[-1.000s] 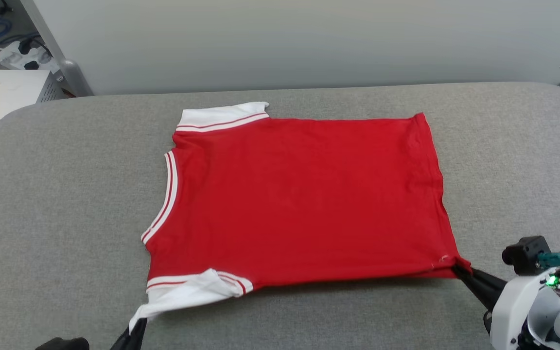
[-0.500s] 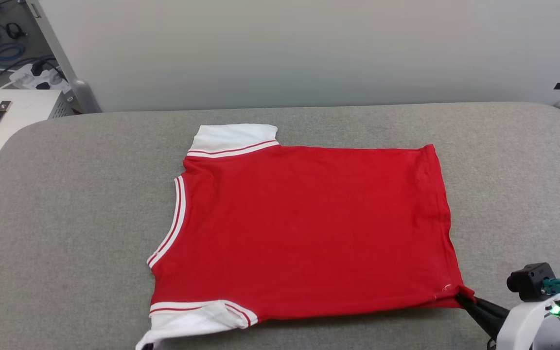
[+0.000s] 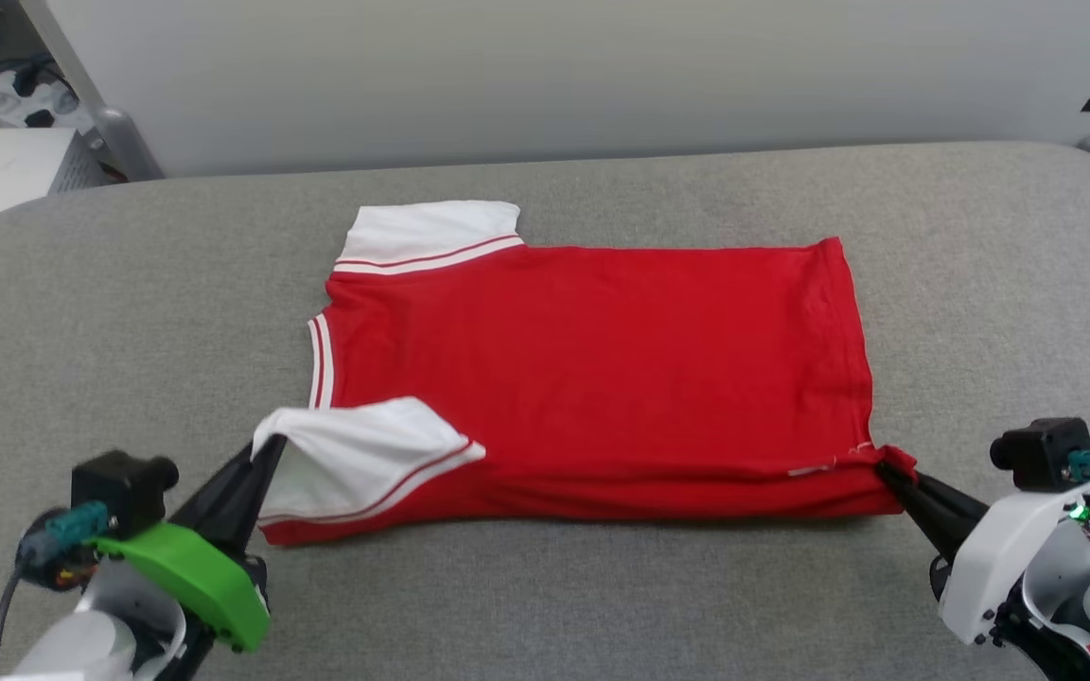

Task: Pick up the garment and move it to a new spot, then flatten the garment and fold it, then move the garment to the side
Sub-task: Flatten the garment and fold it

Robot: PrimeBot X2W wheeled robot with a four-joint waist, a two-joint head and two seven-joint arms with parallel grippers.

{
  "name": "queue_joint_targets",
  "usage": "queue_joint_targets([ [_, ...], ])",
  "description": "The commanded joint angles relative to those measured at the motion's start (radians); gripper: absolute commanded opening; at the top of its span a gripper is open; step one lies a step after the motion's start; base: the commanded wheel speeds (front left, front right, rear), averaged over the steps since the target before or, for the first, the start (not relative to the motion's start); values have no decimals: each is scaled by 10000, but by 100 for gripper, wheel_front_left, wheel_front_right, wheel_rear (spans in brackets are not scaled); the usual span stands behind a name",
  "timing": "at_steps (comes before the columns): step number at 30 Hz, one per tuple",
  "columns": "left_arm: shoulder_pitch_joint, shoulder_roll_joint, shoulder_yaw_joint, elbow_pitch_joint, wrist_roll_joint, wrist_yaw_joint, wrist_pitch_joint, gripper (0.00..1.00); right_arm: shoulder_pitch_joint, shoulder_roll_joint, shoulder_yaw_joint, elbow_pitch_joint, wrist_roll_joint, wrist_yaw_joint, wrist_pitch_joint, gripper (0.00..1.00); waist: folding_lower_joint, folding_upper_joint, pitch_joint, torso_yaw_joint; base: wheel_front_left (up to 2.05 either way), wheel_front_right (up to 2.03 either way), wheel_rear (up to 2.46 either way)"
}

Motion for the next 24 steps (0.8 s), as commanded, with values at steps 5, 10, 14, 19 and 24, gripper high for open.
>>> queue_joint_targets([
  [5,-1732,214,-344,847,64,-145,98,0,-746,339,-252,80,-129,-6,281,0,1,0,1077,-355,0,0,0],
  [10,-3008,314,-936,1796,-17,-177,63,0,-1535,558,-199,449,-188,-6,484,0,1,0,1688,-501,0,0,0],
  [14,-3843,490,-1643,2668,-135,-181,-40,0,-2191,719,55,831,-270,-6,582,0,1,0,2095,-547,0,0,0],
  [19,-4669,486,-2432,3783,-559,-182,-254,0,-2802,900,353,1568,-311,-6,651,0,1,0,2471,-537,0,0,0],
  [24,-5201,410,-3396,4853,-1118,-183,-407,0,-3218,1053,734,2278,-356,-6,557,0,1,0,2643,-539,0,0,0],
])
